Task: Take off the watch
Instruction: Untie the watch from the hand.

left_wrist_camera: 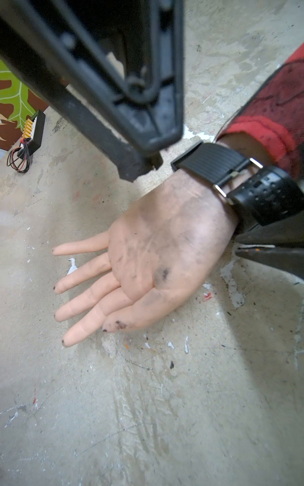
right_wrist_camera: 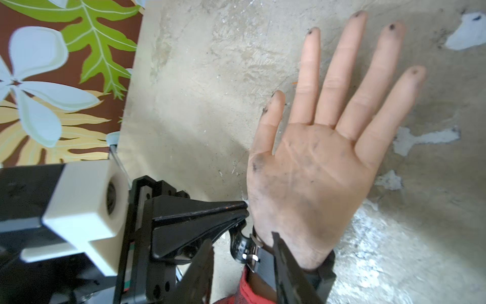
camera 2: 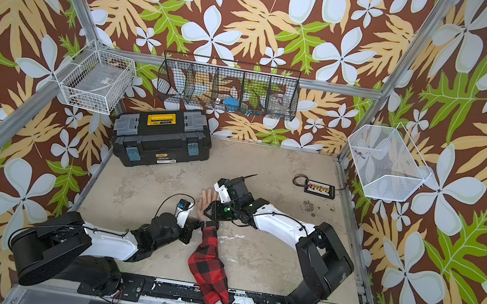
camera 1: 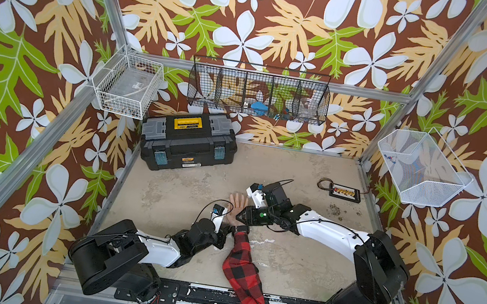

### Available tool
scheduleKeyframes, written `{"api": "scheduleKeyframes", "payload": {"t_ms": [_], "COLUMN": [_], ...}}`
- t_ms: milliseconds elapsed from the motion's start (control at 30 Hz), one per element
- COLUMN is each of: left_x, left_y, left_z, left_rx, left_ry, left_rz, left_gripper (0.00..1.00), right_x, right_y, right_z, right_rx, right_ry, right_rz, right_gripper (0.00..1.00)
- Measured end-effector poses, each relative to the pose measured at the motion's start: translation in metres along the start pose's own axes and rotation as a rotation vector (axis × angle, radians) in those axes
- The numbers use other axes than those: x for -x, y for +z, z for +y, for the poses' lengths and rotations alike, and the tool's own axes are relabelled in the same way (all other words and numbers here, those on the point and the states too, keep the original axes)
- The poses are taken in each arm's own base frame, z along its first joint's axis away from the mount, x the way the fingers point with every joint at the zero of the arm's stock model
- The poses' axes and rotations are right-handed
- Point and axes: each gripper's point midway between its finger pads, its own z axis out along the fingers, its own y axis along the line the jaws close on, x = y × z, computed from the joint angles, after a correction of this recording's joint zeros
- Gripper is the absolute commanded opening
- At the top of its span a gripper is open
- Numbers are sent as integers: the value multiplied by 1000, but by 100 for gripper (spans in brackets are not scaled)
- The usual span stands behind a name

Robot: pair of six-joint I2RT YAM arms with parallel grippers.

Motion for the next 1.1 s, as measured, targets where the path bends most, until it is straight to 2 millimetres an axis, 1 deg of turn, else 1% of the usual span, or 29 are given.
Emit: {"api": "scheduleKeyframes", "payload": {"t_ms": [67,167,200,367,533,700,1100], "left_x": [0,-1,-1,0,0,-1,-1], "left_y": [0,0,0,-2,-3,-3,-4], "left_z": [0,-1,-1,-1,-1,0,1], "left_rx": [-2,-7,-9,-11,-12,-11,-6], "left_ry": [0,0,-1,-1,-1,-1,-2], "left_rz": [0,-2,-3,-7,-10,-9,-15], "left_gripper": [0,0,0,0,0,0,0], "right_x": [-2,-3,-5,-12,-18,-20,-20], "right_y": [0,3,4,12,18,19,12], "right_z": [-3,-12,-15,-24,-33,-33,-35], "right_rx": [-64,-160,-185,-265,-311,-314,-332], "right_ry": [-20,-48,-55,-86,-106,-111,-119], "right_rz": [5,13,20,56,86,91,75], "right_gripper": [73,88,92,100,100,100,98]}}
